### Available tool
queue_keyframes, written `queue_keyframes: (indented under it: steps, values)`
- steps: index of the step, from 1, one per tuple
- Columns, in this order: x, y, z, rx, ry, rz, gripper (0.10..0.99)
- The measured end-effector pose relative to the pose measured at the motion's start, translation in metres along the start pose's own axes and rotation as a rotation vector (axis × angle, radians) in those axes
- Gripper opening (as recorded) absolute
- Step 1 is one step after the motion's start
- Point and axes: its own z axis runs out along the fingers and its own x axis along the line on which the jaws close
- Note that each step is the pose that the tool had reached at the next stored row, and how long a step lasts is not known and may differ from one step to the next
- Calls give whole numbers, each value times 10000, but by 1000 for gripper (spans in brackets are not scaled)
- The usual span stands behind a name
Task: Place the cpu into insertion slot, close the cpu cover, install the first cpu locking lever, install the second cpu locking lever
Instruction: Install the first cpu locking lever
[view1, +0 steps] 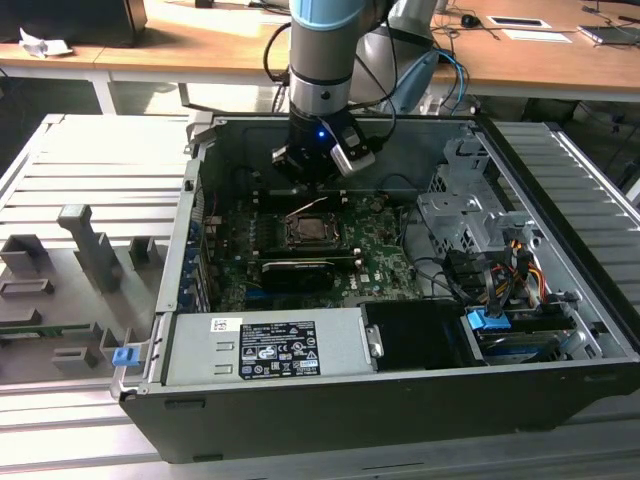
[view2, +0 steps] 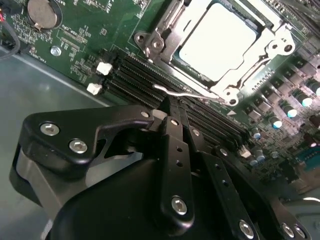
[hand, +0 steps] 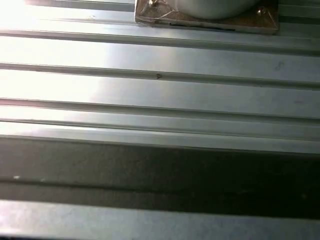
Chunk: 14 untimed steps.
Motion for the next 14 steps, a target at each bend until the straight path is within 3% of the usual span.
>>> queue_keyframes:
  steps: [2,3,6,14]
  values:
    - [5,12,-106,-8,0,1,106]
    - [7,11,-113,-10,0,-1,106]
    - [15,-88,-124,-10,0,1,106]
    - [-22,-99,-106,-14,21,-182,106]
